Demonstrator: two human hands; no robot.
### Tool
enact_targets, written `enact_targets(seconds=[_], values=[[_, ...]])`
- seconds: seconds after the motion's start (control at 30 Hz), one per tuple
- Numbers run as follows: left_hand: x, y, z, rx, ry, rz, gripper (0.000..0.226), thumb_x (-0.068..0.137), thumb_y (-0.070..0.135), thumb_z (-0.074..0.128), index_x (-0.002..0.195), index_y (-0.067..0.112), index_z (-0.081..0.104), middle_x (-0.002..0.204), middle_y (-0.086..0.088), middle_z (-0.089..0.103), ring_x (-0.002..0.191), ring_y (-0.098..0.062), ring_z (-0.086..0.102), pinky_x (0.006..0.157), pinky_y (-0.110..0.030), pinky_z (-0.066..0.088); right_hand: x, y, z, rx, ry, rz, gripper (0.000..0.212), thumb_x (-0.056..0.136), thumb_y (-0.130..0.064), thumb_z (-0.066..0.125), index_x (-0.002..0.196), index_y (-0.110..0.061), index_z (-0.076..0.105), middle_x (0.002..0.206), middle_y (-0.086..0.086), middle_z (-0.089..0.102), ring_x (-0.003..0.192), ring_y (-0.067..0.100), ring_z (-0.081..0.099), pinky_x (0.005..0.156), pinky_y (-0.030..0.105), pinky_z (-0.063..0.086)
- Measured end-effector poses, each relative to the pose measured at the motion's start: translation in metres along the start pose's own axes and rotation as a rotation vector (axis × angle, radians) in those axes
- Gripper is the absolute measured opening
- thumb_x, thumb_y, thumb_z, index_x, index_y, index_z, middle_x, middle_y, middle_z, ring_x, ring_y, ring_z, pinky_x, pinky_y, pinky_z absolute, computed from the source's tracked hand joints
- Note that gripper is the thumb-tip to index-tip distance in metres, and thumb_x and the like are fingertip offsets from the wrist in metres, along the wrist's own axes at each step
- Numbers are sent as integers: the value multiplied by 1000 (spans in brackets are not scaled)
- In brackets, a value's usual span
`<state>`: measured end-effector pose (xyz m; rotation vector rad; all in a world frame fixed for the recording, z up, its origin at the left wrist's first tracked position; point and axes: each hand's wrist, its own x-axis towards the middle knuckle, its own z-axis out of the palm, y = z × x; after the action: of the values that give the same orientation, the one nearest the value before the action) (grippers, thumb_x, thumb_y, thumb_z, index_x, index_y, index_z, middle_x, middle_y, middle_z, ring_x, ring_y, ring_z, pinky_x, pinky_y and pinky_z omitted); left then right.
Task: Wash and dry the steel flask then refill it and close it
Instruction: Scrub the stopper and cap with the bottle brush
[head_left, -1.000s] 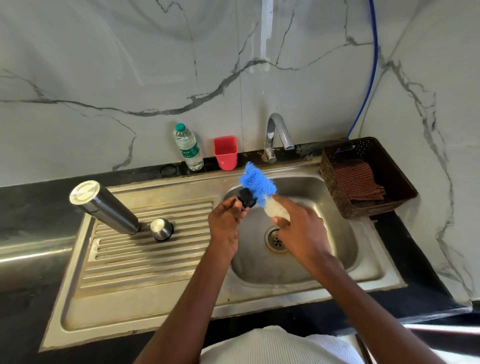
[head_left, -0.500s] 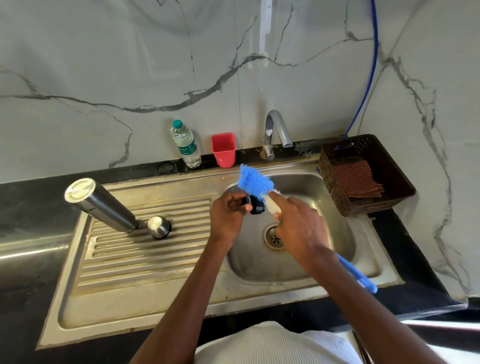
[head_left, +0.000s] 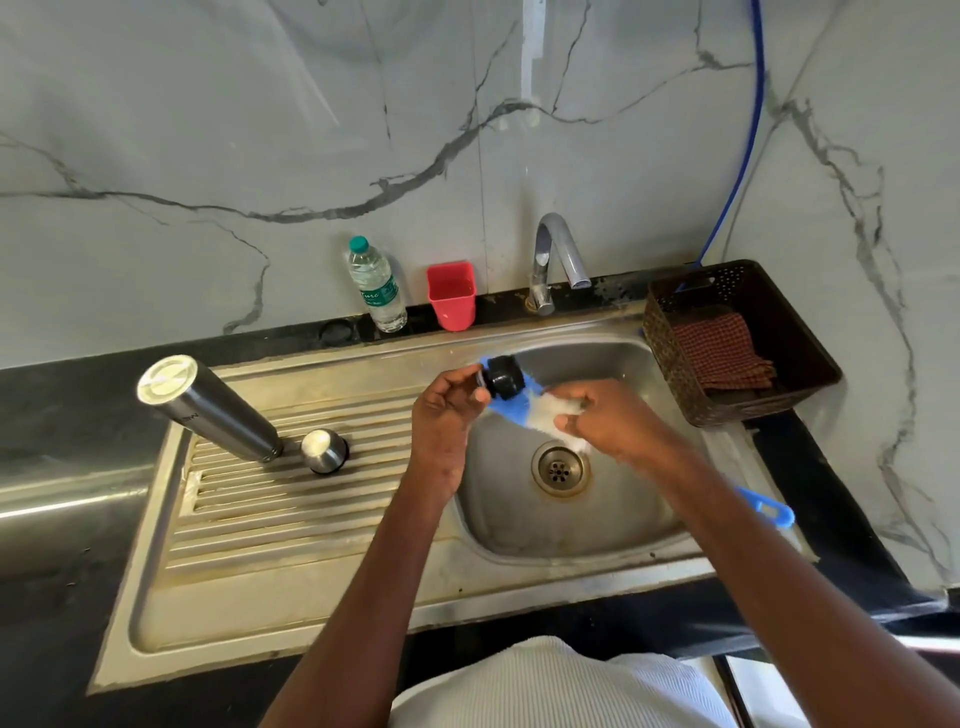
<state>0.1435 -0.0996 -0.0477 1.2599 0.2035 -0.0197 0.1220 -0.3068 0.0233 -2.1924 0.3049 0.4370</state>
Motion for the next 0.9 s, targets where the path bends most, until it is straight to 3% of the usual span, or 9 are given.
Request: enact_targets(seconds=[0.03,0.1,0.2,0.37,0.53,0.67,0.77,0.83,0.9], values=[[2,-2,-1,-21,40,4,31,85,-14,73,108,6,72,108,-8,79,105,-18,73,93,-33,60,0,5,3,207,-58,76,44,96,-15,71,136,-32,65,110,4,72,61,9,62,43,20,46],[4,-4,2,119,154,75,32,84,-21,70,110,-2,69,104,-8,78,97,-11,74,83,-25,58,-7,12,12,482,-98,189,40,98,-11,68,135,-27,65,95,5,71,39,2,45,33,16,28],[3,-10,6,313,215,251,35,80,-22,70,108,-1,70,108,-12,77,99,-11,73,88,-23,55,-15,17,25,742,-179,282,31,102,-10,62,130,-22,65,79,12,65,33,2,34,34,12,20],[-19,-23,22,566,117,392,40,82,-15,75,114,10,72,117,-5,76,105,-8,73,90,-20,55,-10,17,34,986,-361,440,15,108,-16,50,117,-21,60,71,12,54,34,1,26,29,12,18],[-12,-16,9,620,214,453,34,87,-11,73,116,6,72,116,-3,76,104,-12,73,85,-8,50,-19,18,37,981,-319,427,20,107,-15,51,123,-18,62,70,12,58,36,2,26,31,13,20],[-25,-21,15,674,213,480,36,83,-14,74,113,5,73,114,4,74,99,12,66,85,-3,47,-13,18,37,1141,-358,495,14,106,-12,50,116,-14,60,75,13,53,35,2,27,28,14,22],[-21,-20,4,745,242,480,40,83,-15,71,116,9,72,110,4,74,93,-2,70,80,-7,50,-28,15,36,1149,-353,494,10,106,-12,51,113,-14,59,76,14,52,35,2,28,28,13,22],[-13,-21,-5,840,246,488,42,82,-14,69,113,13,70,105,0,74,92,-15,69,77,-10,46,-37,17,39,1017,-254,436,15,106,-14,55,120,-16,58,79,15,57,39,5,33,31,16,23],[-12,-24,-9,875,263,419,37,83,-10,70,111,14,69,102,-1,75,92,-18,70,76,-15,46,-45,18,46,625,-35,260,31,103,-19,60,132,-29,56,96,12,67,56,16,56,42,22,36]])
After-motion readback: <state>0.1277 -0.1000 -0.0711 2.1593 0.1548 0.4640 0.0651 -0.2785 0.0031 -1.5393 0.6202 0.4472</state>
